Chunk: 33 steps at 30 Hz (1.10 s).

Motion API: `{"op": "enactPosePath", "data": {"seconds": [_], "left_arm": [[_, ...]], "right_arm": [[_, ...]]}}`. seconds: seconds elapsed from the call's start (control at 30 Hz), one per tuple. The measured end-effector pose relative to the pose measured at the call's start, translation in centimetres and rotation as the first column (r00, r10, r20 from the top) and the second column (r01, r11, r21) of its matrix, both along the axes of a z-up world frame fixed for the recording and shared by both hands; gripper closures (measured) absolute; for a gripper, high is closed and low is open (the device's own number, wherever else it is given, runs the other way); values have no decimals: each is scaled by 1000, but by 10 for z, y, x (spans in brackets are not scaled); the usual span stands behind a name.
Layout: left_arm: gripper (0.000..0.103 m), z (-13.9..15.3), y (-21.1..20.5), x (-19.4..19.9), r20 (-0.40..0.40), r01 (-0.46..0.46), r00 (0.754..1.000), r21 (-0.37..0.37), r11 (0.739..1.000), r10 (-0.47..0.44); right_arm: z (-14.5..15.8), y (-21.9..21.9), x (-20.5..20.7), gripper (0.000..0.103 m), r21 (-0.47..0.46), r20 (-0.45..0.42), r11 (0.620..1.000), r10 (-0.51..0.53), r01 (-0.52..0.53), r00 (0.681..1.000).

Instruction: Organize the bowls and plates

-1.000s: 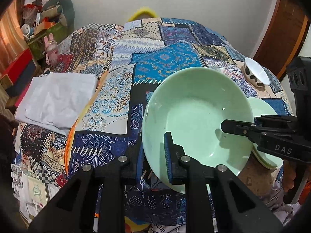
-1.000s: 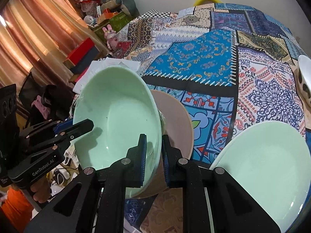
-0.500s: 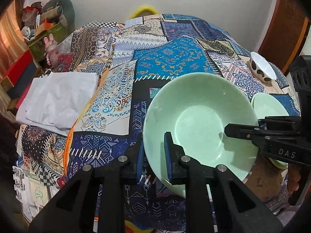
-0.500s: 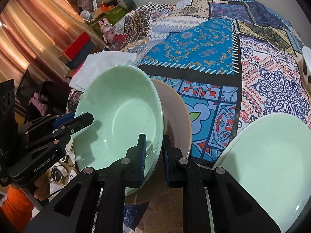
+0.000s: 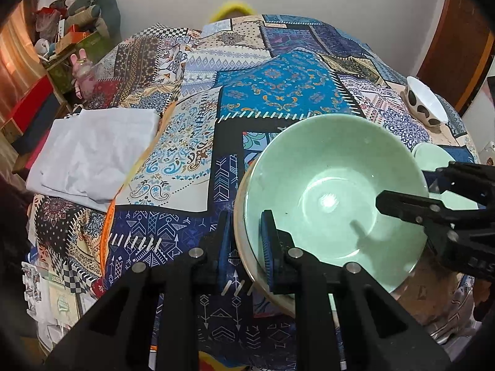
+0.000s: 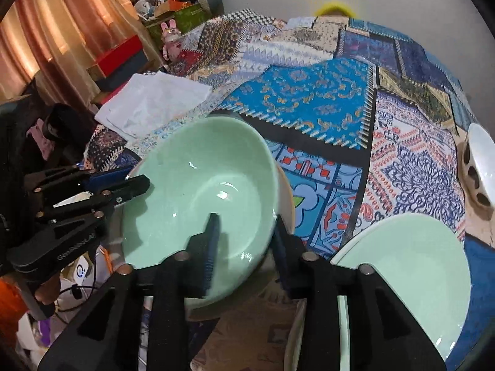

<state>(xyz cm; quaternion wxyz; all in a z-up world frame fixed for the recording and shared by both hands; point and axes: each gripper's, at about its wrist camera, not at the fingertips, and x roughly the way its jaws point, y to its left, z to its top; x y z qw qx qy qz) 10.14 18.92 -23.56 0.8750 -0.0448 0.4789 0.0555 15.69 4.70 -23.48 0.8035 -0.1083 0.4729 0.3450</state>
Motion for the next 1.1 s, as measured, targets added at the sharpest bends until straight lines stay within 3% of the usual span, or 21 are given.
{"op": "enactPosePath", "data": {"seconds": [0.27, 0.57, 0.63, 0.83, 1.0, 1.1], "left_arm": [[85, 12, -2, -5, 32, 7, 999, 9, 1000, -7], [80, 57, -22, -11, 125, 31, 992, 16, 999, -33], [66, 69, -30, -10, 149, 40, 988, 18, 999, -42], [40, 104, -56, -6, 225, 65, 972, 21, 998, -68], [22, 125, -84, 8, 275, 89, 957, 35, 995, -95], [20, 130, -102, 22, 294, 108, 948, 53, 993, -119]], "right_arm": [[15, -10, 0, 60, 22, 38, 1000, -12, 11, 999], [43, -50, -6, 59, 71, 112, 996, -60, 52, 992], [50, -66, -4, 59, 76, 131, 994, -87, 78, 988], [75, -122, 5, 57, 80, 193, 981, -190, 178, 963], [89, -163, 14, 54, 72, 244, 964, -267, 257, 932], [96, -185, 22, 51, 59, 278, 951, -309, 304, 910]]}}
